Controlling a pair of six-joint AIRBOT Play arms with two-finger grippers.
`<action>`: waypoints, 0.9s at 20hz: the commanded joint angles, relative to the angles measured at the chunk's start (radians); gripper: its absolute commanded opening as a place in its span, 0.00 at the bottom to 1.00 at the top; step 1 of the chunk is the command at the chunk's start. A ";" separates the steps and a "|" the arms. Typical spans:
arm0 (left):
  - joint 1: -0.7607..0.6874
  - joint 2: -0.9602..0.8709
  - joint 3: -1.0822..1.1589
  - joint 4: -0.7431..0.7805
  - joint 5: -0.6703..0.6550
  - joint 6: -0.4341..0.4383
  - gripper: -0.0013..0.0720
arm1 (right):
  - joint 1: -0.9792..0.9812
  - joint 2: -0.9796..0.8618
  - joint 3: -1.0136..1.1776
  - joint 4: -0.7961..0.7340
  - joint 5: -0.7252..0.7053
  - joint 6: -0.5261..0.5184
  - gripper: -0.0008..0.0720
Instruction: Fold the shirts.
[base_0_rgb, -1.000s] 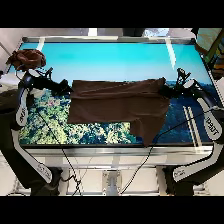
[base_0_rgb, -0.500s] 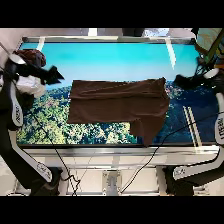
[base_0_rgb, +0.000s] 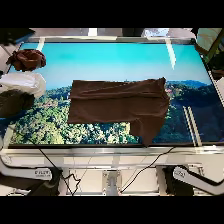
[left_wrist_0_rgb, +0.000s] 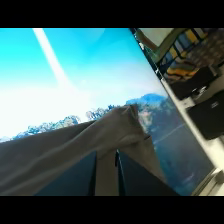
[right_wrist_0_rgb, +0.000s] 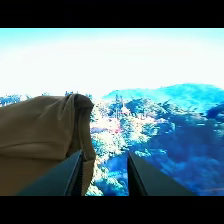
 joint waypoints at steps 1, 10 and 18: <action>0.022 0.225 -0.033 0.221 -0.109 0.033 0.18 | -0.047 0.184 0.011 -0.027 0.139 -0.011 0.43; 0.022 0.388 -0.336 0.568 -0.115 -0.056 0.51 | -0.065 0.579 -0.471 -0.272 0.138 0.050 0.46; 0.092 0.380 -0.926 0.576 0.118 0.107 0.51 | -0.065 0.651 -1.090 0.083 -0.005 0.089 0.46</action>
